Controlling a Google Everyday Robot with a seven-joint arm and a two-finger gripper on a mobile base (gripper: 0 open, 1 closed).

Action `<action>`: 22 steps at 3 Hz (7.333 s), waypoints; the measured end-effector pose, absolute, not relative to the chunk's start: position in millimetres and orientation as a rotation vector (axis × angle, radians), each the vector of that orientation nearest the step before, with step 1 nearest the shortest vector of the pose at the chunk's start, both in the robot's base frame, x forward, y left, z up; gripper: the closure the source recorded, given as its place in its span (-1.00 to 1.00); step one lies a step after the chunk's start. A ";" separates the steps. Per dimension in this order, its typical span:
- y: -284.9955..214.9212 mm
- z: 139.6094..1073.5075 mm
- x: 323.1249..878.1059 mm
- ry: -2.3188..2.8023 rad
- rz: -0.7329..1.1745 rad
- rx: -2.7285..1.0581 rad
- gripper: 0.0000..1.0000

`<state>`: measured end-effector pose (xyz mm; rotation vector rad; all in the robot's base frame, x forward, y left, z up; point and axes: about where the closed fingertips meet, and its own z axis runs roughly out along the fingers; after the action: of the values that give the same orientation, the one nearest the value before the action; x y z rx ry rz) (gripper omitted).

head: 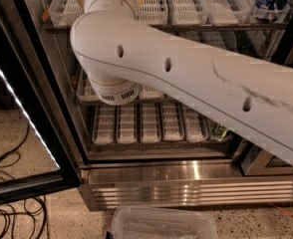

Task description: Pick orange can from top shelf of fridge

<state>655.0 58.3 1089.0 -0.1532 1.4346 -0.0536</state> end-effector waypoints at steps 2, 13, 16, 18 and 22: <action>53.0 1083.0 662.3 1.448 -0.111 -0.161 -0.58; -35.9 1150.6 606.8 1.346 0.487 -0.161 1.00; -27.1 1128.7 596.2 1.385 0.574 -0.254 1.00; 15.9 1101.7 527.1 1.478 0.670 -0.429 1.00; 39.9 1036.5 456.2 1.681 0.819 -0.524 1.00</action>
Offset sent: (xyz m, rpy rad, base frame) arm 0.0147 -0.0072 -0.0150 -0.0605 0.0248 -0.0503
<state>456.2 39.9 1036.5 -0.5239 1.6807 0.8189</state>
